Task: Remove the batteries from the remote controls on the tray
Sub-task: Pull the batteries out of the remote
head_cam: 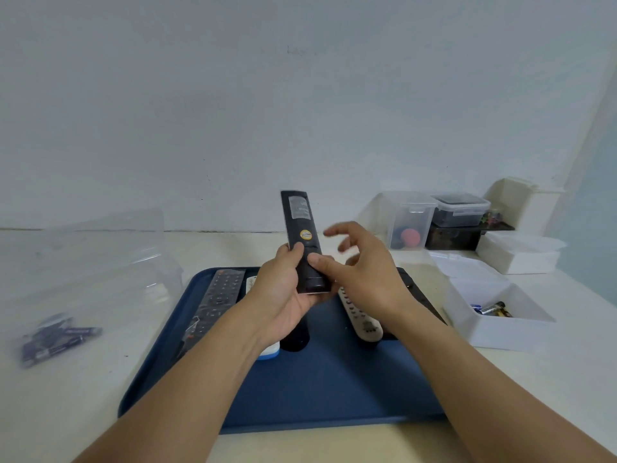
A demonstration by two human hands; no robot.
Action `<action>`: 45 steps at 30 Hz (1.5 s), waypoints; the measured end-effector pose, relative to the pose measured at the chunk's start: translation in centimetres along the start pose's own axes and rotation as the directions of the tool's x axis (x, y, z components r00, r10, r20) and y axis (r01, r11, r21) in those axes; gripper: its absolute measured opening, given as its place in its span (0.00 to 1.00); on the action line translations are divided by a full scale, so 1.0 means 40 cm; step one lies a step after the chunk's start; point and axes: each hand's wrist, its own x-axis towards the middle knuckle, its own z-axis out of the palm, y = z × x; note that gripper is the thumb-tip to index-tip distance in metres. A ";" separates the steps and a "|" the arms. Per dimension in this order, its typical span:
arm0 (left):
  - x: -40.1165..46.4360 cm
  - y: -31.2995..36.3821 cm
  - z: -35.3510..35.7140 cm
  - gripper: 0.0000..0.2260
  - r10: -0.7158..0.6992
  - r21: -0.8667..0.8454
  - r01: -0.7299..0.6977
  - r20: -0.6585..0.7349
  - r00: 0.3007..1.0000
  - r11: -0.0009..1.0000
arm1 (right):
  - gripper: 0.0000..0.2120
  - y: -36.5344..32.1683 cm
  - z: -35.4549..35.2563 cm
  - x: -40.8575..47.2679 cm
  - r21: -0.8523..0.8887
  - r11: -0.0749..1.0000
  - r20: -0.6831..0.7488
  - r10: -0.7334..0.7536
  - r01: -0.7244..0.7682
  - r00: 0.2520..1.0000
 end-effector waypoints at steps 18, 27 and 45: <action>-0.007 0.007 0.002 0.16 -0.101 -0.038 0.100 -0.025 0.995 0.994 | 0.28 0.001 -0.023 0.008 -0.306 0.884 0.300 -0.262 0.352 0.917; -0.011 0.011 0.013 0.15 -0.052 -0.006 0.052 -0.059 0.997 0.999 | 0.25 -0.008 0.002 -0.001 -0.489 0.766 0.334 -0.276 0.416 0.901; -0.022 0.019 0.008 0.23 0.118 0.902 -0.224 0.194 0.974 0.370 | 0.11 0.003 -0.045 0.029 0.320 0.879 0.194 0.304 -0.353 0.933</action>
